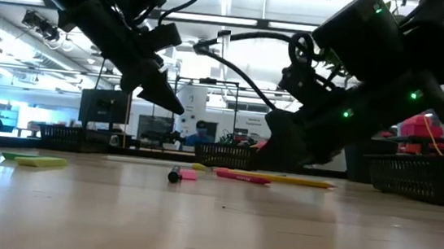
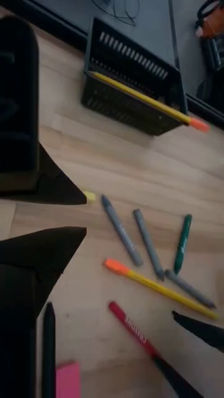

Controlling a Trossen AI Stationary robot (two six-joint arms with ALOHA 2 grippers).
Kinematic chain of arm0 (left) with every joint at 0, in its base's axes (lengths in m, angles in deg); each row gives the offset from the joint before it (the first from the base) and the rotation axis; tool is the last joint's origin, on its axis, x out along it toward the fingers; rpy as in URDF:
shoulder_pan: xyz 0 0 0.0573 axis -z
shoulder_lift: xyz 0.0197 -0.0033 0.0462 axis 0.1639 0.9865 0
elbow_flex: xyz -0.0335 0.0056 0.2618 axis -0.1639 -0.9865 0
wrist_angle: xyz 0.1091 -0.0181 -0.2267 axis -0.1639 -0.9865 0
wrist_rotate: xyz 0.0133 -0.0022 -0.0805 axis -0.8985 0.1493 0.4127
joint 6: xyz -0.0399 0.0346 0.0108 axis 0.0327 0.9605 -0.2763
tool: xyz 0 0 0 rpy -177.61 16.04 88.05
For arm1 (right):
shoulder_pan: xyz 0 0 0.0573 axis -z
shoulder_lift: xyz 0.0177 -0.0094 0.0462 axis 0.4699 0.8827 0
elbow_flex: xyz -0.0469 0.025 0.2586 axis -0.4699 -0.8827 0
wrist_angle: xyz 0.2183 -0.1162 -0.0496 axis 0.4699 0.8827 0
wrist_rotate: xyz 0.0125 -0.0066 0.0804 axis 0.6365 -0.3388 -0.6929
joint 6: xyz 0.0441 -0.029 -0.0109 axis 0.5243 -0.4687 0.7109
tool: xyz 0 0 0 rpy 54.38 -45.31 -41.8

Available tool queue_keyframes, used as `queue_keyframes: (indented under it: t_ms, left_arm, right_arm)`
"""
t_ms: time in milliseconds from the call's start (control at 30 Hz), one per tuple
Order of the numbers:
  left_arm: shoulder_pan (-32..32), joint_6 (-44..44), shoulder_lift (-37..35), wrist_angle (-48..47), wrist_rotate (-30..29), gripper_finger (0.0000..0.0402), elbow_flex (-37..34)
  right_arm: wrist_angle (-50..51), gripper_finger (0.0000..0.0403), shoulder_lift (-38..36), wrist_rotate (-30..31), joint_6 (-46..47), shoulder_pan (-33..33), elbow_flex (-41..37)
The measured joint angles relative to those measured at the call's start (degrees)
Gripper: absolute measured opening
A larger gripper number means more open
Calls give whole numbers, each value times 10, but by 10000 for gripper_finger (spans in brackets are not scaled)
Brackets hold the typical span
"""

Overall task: Sort crayons/erasers/pens/pencils in bins
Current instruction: Put the red crayon into the middle right black bin

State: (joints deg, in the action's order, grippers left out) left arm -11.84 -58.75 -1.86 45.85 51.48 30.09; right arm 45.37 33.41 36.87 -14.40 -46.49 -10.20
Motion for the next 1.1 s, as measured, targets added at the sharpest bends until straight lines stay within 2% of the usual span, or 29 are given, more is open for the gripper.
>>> queue_keyframes:
  t_ms: [200,467,600,733,1100]
  left_arm:
    - [1,-12,0,-2,-1,61,-1]
    - [1,-16,0,-5,-1,46,-7]
    - [0,-17,0,-2,-1,43,-9]
    - [0,-20,0,-1,-1,45,-9]
    - [15,-20,17,10,-1,37,-9]
  right_arm:
    - [-26,193,23,-11,20,-3,4]
    - [-52,192,61,3,27,-7,12]
    - [-54,180,64,4,24,-7,13]
    - [-54,152,65,1,18,-7,13]
    - [-56,43,65,-6,-1,-6,13]
